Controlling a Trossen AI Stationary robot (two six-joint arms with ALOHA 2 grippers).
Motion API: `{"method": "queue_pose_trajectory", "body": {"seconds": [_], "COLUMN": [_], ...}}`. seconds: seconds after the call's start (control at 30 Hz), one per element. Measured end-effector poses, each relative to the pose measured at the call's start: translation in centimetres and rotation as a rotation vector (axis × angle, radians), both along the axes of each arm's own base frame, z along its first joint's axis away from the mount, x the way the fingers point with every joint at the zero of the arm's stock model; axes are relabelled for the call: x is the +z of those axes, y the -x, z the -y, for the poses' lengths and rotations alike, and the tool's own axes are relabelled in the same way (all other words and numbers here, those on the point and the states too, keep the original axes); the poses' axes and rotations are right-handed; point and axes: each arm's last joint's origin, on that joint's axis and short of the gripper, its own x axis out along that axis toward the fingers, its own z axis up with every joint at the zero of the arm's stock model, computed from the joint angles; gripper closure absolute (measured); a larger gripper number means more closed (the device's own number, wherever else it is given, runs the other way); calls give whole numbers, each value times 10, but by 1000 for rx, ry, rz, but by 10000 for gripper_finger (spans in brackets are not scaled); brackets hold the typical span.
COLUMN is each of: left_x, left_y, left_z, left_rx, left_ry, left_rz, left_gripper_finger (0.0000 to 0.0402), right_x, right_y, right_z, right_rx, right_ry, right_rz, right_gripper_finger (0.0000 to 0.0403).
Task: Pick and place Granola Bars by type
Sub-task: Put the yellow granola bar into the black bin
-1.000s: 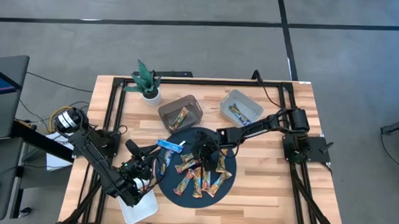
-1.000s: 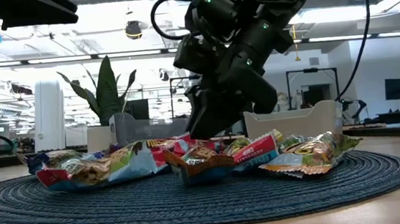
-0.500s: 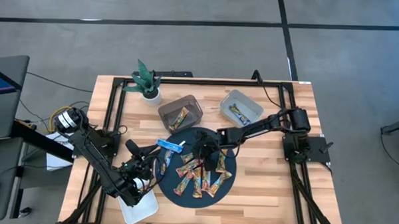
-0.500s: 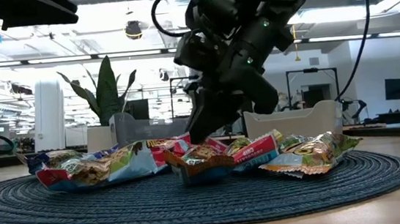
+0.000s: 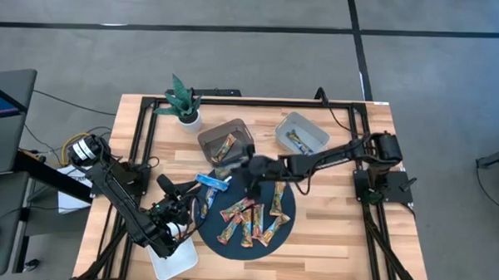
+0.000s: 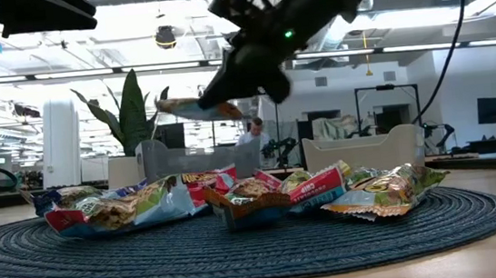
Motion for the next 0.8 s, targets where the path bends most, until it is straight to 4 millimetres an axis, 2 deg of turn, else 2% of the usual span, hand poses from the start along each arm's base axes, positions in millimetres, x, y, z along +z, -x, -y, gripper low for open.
{"method": "queue_pose_trajectory", "body": {"seconds": [0.13, 0.33, 0.43, 0.6, 0.8], "left_x": [0, 0, 0, 0, 0], "left_y": [0, 0, 0, 0, 0], "left_z": [0, 0, 0, 0, 0], "left_rx": [0, 0, 0, 0, 0], "left_ry": [0, 0, 0, 0, 0], "left_rz": [0, 0, -1, -1, -1], "left_gripper_finger": [291, 291, 291, 291, 291], "right_x": [8, 3, -2, 1, 0], "right_y": [-5, -4, -4, -1, 0], "right_z": [29, 82, 102, 118, 120], "right_rx": [-49, -11, -14, -13, -11], "right_ry": [45, -30, -68, -110, -125], "right_rz": [82, 83, 95, 124, 123], "right_gripper_finger": [402, 402, 402, 402, 402]}}
